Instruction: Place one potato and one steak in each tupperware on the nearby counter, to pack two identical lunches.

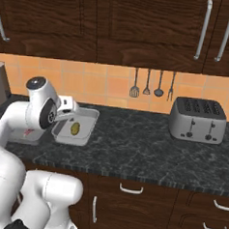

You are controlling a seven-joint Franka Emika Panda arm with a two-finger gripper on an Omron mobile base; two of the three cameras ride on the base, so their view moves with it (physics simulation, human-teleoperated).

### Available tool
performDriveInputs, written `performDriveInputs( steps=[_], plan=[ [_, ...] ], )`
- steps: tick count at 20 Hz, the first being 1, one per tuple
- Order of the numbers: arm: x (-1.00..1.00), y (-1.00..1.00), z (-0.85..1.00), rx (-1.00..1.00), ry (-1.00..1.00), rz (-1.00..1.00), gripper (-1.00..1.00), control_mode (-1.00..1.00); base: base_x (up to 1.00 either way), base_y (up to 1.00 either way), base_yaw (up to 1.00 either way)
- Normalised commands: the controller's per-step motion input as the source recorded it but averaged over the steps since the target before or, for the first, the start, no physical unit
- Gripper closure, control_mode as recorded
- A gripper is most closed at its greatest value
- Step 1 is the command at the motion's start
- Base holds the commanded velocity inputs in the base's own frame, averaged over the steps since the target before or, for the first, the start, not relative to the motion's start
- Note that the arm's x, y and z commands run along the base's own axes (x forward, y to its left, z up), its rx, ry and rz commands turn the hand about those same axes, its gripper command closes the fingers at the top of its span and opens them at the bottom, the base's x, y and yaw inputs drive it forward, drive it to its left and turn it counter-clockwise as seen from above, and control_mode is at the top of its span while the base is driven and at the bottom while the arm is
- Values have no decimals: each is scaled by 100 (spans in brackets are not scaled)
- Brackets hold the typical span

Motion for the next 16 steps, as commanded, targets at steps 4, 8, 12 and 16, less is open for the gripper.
performDriveInputs(
  steps=[4, 8, 12, 16],
  plan=[
    [-100, -30, 19, 15, -13, -21, -100, -100, 0, 0, 0],
    [-94, -30, 36, 27, -4, -6, -100, -100, 0, 0, 0],
    [-78, -1, 60, 9, -13, -8, -100, -100, 0, 0, 0],
    [-64, 0, 81, 0, -19, -17, -100, -100, 0, 0, 0]
  ],
)
